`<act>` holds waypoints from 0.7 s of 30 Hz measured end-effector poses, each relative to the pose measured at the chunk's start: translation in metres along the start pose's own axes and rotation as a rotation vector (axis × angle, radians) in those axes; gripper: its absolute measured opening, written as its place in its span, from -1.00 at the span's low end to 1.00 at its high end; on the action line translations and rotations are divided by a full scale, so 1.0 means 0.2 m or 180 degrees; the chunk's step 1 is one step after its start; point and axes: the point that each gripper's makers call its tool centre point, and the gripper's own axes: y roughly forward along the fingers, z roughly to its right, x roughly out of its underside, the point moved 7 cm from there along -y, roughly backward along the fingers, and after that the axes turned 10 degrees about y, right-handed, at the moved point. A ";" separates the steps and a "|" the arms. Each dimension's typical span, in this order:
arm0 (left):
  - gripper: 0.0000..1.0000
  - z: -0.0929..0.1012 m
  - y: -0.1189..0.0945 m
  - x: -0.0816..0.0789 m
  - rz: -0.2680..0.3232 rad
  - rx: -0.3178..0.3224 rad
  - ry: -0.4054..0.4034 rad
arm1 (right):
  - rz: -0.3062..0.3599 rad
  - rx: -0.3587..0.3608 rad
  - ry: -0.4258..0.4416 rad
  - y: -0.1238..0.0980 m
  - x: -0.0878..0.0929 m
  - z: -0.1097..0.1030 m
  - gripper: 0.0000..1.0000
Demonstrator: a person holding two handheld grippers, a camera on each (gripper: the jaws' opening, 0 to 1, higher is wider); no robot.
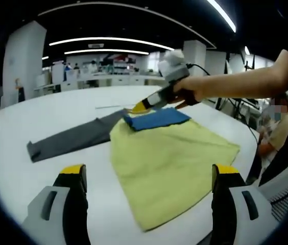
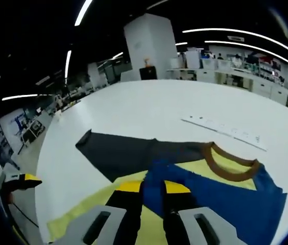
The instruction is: Fold the garment on the visible template until the final outline fits inside the template.
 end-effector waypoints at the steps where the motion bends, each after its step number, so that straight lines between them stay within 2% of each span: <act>1: 0.98 0.00 0.00 0.00 -0.0002 -0.0001 0.0004 | 0.0013 0.0007 -0.0010 -0.01 0.00 0.01 -0.63; 5: 0.98 0.00 0.00 -0.01 0.0015 -0.0010 0.0026 | 0.0050 0.0057 0.0007 -0.06 -0.01 0.05 -0.43; 10: 0.98 -0.02 0.00 -0.02 0.0020 -0.0020 0.0047 | 0.0036 0.0202 0.0068 -0.14 0.02 0.14 0.04; 21: 0.98 -0.03 0.02 -0.01 -0.0010 0.0020 0.0069 | -0.0038 0.0507 0.0188 -0.36 0.13 0.36 0.39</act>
